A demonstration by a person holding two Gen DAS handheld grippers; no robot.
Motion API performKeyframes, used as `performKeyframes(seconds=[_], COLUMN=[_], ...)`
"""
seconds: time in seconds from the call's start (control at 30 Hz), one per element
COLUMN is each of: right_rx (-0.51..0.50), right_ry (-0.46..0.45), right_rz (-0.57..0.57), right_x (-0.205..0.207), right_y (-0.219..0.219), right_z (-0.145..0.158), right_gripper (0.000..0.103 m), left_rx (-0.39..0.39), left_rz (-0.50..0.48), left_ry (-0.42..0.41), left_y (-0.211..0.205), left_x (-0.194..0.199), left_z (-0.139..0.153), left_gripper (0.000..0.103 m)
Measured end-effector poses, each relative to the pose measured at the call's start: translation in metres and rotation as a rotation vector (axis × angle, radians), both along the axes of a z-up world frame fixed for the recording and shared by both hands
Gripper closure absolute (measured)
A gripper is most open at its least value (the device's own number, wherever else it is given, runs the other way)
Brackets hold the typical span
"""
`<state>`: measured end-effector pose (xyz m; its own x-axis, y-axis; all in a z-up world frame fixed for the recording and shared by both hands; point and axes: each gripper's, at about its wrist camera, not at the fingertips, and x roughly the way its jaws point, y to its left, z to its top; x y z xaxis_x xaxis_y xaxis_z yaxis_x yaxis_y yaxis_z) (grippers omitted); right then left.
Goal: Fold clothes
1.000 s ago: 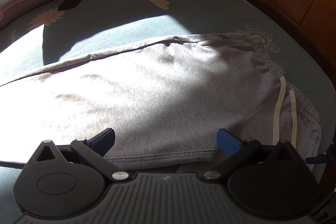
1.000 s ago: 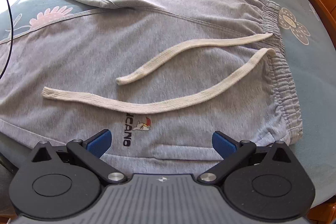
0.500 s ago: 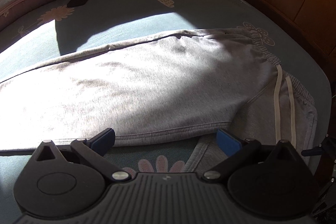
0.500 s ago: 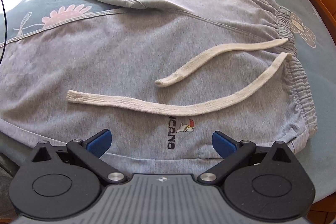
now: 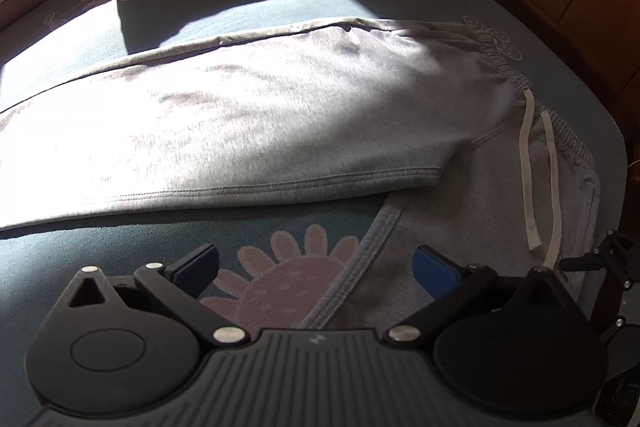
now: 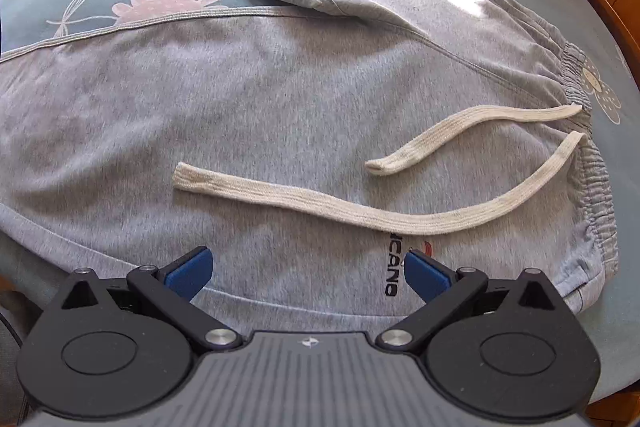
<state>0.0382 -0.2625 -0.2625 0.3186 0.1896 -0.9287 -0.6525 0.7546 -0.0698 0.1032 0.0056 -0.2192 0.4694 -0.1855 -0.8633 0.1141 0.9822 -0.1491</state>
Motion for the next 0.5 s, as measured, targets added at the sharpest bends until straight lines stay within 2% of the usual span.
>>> performKeyframes(seconds=[0.17,0.33,0.5], right_rx=[-0.005,-0.025,0.070], right_ry=[0.011,0.067,-0.005], right_rz=[-0.024,-0.032,0.062], right_x=[-0.009,-0.014,-0.013], right_y=[-0.002,-0.011,0.020], right_z=[-0.014,-0.010,0.005], right_gripper=[0.000,0.000,0.000], left_rx=[0.027,0.055,0.050], left_rz=[-0.021,-0.041,-0.018], left_ry=[0.009,0.018,0.052], left_y=[-0.002,-0.003,-0.005], left_x=[-0.013,-0.025,-0.038], left_z=[-0.002,-0.004,-0.007], left_gripper=[0.001,0.001,0.001])
